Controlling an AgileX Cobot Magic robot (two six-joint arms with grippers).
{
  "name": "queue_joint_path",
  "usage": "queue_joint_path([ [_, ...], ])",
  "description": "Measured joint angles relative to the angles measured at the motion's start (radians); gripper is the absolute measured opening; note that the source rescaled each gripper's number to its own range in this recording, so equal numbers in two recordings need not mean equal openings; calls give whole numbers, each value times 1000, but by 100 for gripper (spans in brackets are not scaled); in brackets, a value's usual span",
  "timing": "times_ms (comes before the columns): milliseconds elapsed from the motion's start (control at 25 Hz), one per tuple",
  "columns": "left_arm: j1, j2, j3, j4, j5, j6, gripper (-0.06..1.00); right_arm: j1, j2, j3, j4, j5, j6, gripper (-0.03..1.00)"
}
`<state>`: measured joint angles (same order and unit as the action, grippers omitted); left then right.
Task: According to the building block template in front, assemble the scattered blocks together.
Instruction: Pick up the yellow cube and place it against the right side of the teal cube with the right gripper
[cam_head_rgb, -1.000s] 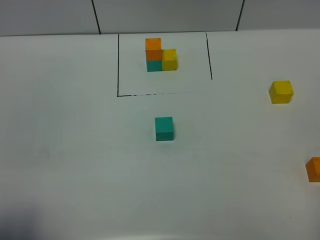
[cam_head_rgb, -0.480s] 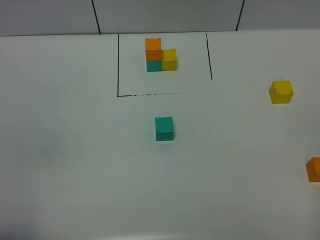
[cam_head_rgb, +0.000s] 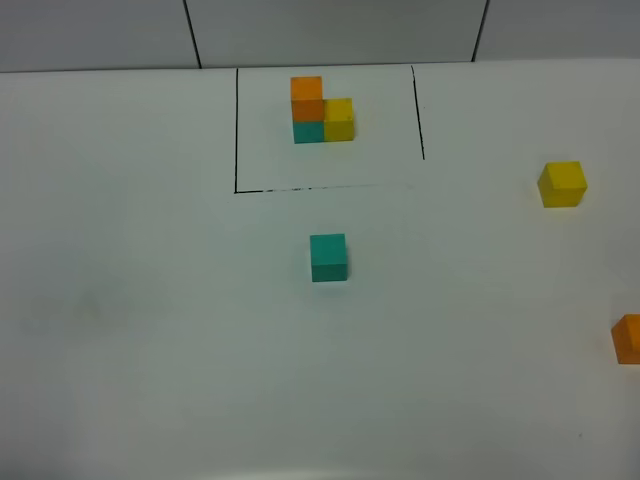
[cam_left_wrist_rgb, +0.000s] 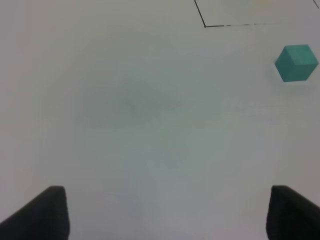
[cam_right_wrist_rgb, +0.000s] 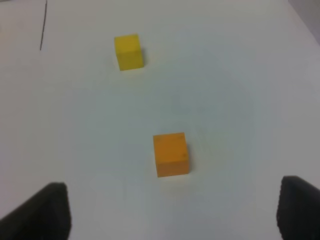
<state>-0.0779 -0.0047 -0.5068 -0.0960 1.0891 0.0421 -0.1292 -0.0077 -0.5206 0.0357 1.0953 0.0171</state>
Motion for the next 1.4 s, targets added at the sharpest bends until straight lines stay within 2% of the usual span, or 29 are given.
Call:
queue_joint_path([
  [720,0,1,0,0,0,0,83,0,0,0,3,0,0,69],
  [1040,66,1,0,1,0,0,83,0,0,0,3,-1,0,69],
  [1400,69,1,0,1,0,0,83,0,0,0,3,-1,0,69],
])
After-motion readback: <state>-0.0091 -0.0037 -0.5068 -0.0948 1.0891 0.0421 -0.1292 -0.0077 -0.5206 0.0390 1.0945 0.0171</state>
